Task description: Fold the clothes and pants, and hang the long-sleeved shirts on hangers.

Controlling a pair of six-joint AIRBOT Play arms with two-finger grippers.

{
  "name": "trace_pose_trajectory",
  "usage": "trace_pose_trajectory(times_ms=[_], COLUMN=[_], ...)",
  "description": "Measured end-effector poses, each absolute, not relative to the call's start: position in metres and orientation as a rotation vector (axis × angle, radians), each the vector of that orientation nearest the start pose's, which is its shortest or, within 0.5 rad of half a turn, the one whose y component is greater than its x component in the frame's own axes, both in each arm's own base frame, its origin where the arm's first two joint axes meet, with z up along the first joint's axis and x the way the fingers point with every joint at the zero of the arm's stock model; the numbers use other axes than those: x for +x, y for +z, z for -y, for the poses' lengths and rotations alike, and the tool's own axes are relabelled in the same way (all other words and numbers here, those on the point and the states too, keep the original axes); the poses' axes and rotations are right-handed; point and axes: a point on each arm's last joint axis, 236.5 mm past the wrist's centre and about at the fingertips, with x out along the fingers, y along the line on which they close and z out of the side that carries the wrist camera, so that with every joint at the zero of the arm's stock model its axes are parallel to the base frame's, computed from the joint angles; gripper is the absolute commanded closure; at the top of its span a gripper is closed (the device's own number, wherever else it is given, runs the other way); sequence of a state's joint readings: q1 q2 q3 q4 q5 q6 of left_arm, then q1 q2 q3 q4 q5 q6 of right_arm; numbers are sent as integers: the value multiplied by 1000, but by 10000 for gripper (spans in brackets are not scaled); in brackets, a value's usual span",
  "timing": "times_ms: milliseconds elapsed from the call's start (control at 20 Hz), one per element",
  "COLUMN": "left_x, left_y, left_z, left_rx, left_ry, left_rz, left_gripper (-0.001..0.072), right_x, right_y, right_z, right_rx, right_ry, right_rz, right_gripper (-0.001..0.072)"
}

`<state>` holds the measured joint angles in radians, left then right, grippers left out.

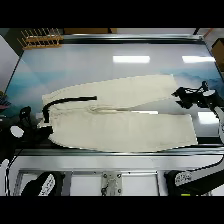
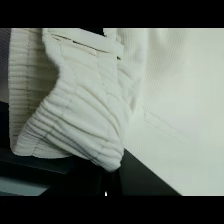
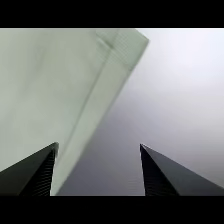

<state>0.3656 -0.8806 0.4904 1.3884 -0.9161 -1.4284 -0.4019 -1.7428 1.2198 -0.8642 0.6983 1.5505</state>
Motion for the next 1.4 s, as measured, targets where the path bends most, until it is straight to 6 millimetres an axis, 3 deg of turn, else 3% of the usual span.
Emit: trace_pose_trajectory(times_ms=[50,100,200,250,400,550,750,950,1000,1050,1150,1250,1400], left_x=[246,246,246,246,246,246,246,246,246,246,246,247,247], left_y=[-78,-78,-78,-78,-78,-78,-78,-78,-78,-78,-78,-78,-78], left_z=[-58,-58,-58,-58,-58,-58,-58,-58,-58,-58,-58,-58,-58], left_rx=[-302,-302,-303,-303,-303,-303,-302,-302,-302,-302,-301,-301,-301], left_ry=[170,170,171,171,171,170,169,170,170,170,169,169,169], left_rz=[-1260,-1260,-1260,-1260,-1260,-1260,-1260,-1260,-1260,-1260,-1259,-1259,-1259], left_gripper=[692,692,692,692,692,692,692,692,692,692,692,692,692], right_x=[500,507,516,518,518,498,440,398,392,387,382,381,372], right_y=[-110,-113,-118,-119,-113,-98,-90,-99,-101,-103,-100,-87,-43], right_z=[99,95,89,87,91,106,123,123,122,121,119,118,125], right_rx=[953,951,941,936,882,763,600,551,549,547,552,553,493], right_ry=[-253,-251,-250,-249,-244,-269,-360,-403,-408,-412,-414,-409,-381], right_rz=[-991,-980,-963,-959,-954,-1002,-1107,-1172,-1186,-1196,-1201,-1190,-1158], right_gripper=[203,326,650,696,697,697,696,694,683,605,57,57,57])
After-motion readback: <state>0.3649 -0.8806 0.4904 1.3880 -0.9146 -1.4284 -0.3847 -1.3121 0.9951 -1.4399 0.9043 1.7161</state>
